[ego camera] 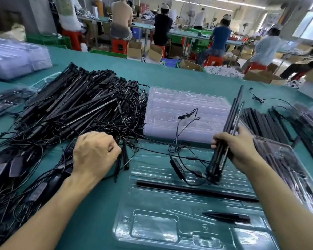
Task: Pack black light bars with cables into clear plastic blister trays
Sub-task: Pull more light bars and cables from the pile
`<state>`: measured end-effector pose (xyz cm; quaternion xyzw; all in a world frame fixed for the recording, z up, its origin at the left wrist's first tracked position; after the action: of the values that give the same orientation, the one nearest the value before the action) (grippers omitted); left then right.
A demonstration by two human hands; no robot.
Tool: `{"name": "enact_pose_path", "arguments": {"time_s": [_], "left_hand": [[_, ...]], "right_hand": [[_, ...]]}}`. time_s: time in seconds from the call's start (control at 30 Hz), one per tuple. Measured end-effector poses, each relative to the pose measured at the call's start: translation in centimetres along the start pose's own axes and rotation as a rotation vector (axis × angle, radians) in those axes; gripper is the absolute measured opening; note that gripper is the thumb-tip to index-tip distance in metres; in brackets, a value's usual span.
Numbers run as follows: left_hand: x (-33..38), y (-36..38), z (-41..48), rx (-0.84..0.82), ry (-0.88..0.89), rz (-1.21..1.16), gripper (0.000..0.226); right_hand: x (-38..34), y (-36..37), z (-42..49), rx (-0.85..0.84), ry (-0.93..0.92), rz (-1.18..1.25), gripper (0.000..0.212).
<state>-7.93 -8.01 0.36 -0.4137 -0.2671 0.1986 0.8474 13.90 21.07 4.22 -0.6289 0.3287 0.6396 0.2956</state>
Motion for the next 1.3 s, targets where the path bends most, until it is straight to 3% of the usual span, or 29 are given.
{"name": "enact_pose_path", "arguments": {"time_s": [0.1,0.2,0.33,0.43,0.5,0.57,0.67,0.73,0.9,1.03,1.17,1.23,1.3], "left_hand": [[-0.5,-0.3,0.3,0.045,-0.102,0.032,0.033],[0.2,-0.5,0.4,0.063,-0.059,0.066,0.027],[0.8,-0.1,0.2,-0.091,0.031,0.159,0.024],[2.1,0.2,0.4,-0.222,0.002,0.268,0.013],[4.7,0.7,0.5,-0.263,0.083,0.272,0.019],[8.1,1.6,0.9,-0.366,0.115,0.178,0.046],[12.0,4.2,1.6,-0.595,-0.043,-0.009,0.083],[13.2,5.9,1.9,-0.637,-0.132,-0.101,0.076],[14.1,7.0,1.5,-0.488,-0.128,-0.336,0.022],[14.4,4.3,1.9,-0.031,0.111,-0.596,0.034],[15.2,-0.8,3.9,0.336,0.182,-0.837,0.033],[16.2,-3.2,4.3,0.402,0.329,-0.819,0.032],[17.0,-4.6,4.0,0.278,0.511,-0.737,0.033]], "right_hand": [[0.0,1.2,0.7,0.051,-0.004,0.118,0.03],[-0.8,1.3,1.5,0.128,-0.029,0.291,0.036],[-1.8,0.3,1.7,0.199,-0.085,0.375,0.028],[-1.8,0.2,1.5,0.141,-0.044,0.288,0.023],[-1.5,0.7,1.6,0.114,-0.021,0.229,0.021],[-1.5,1.2,1.7,0.148,-0.029,0.199,0.019],[-1.6,1.3,2.0,0.17,-0.048,0.129,0.019],[-1.8,0.8,2.2,0.163,-0.055,0.126,0.018],[-1.6,-1.0,2.2,0.185,-0.063,0.081,0.018],[-0.6,-2.0,2.5,0.212,-0.061,0.076,0.024],[1.0,-1.5,2.5,0.182,-0.012,0.01,0.064],[1.8,-0.7,2.4,0.141,0.023,-0.047,0.086],[2.7,0.1,2.5,0.065,0.029,-0.139,0.084]]}}
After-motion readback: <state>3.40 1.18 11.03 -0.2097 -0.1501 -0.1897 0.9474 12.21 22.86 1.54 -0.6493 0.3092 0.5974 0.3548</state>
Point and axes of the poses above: each hand's wrist, its own z-axis towards the middle knuckle, its own y-axis out of the palm, x = y × z, the point moved 1 cm from there along z, towards the middle knuckle, and after that the axes turned 6 degrees about -x, right-handed, at the moved point
